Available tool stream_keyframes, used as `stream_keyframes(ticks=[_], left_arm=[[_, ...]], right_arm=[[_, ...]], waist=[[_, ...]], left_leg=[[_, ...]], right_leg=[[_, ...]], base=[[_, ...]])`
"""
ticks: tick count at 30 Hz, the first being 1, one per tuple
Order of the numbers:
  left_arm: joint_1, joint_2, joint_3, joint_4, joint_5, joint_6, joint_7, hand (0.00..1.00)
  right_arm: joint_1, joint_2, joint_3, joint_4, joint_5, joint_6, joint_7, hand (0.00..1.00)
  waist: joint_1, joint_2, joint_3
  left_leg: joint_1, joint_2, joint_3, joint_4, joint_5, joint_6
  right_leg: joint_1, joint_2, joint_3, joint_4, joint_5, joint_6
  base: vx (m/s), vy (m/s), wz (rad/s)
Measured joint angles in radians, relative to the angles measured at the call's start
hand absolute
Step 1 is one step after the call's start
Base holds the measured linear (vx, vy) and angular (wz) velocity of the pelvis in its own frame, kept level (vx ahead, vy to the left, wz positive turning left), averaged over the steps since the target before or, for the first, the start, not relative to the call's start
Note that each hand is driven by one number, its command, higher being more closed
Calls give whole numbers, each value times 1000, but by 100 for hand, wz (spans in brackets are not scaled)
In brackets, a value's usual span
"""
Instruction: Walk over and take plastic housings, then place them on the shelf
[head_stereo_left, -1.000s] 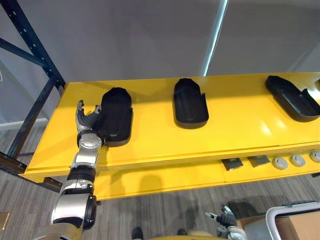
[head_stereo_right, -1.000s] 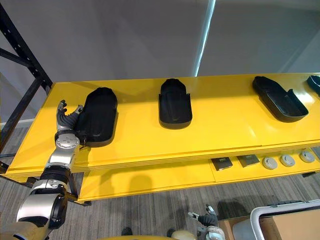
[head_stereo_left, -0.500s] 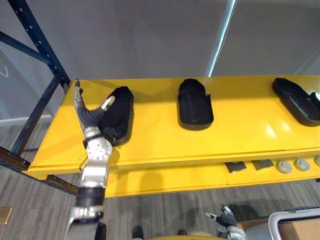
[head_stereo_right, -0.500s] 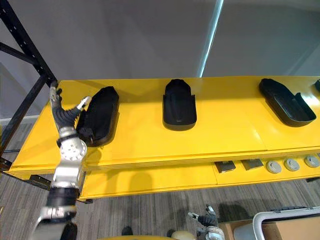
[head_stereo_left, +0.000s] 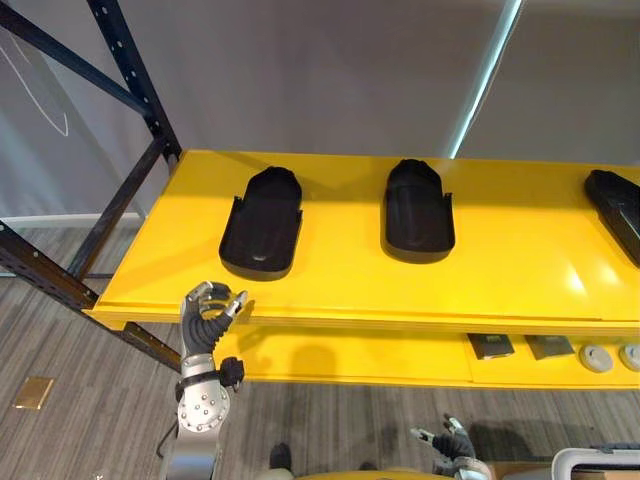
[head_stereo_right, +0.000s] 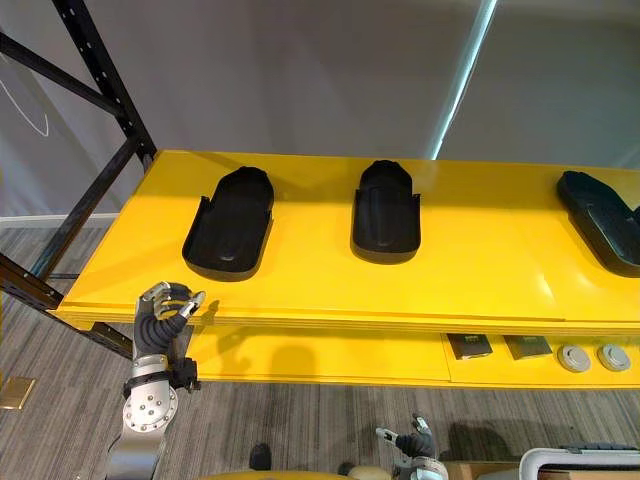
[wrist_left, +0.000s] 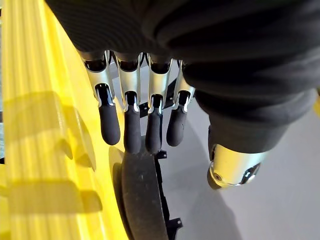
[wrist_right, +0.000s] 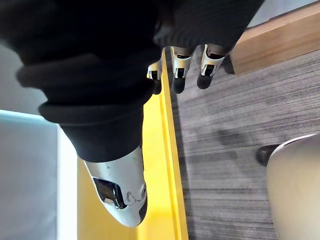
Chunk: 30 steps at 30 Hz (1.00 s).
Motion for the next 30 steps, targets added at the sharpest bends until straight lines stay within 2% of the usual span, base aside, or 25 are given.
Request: stream_keyframes(ticks=[4, 16, 23, 30], left_arm=[[-3, 2, -29, 7, 0, -2, -21, 100], [-104, 23, -65, 87, 5, -17, -16, 100], [-185, 25, -66, 140, 50, -15, -13, 100], [-246, 32, -63, 220, 54, 11, -11, 100]], right_arm=[[-4, 10, 2, 0, -8, 0, 0, 0], [-8, 11, 31, -1, -10, 0, 0, 0], [-11, 11, 31, -1, -15, 1, 0, 0], [-16, 11, 31, -2, -33, 3, 1, 0]], waist=[[0, -2, -1], [-7, -5, -4], [-13, -4, -5], [-21, -3, -5]], left_leg=[[-1, -4, 1, 0, 0, 0], [-1, -3, 3, 0, 0, 0], [-13, -3, 4, 1, 0, 0], [-13, -1, 25, 0, 0, 0]], right_leg=[[3, -3, 1, -1, 0, 1], [-8, -4, 8, -3, 0, 1], [-7, -2, 7, -16, 2, -1], [-13, 6, 21, -16, 7, -5]], base=[[24, 5, 1], [-15, 3, -1], [15, -1, 0], [-3, 0, -6]])
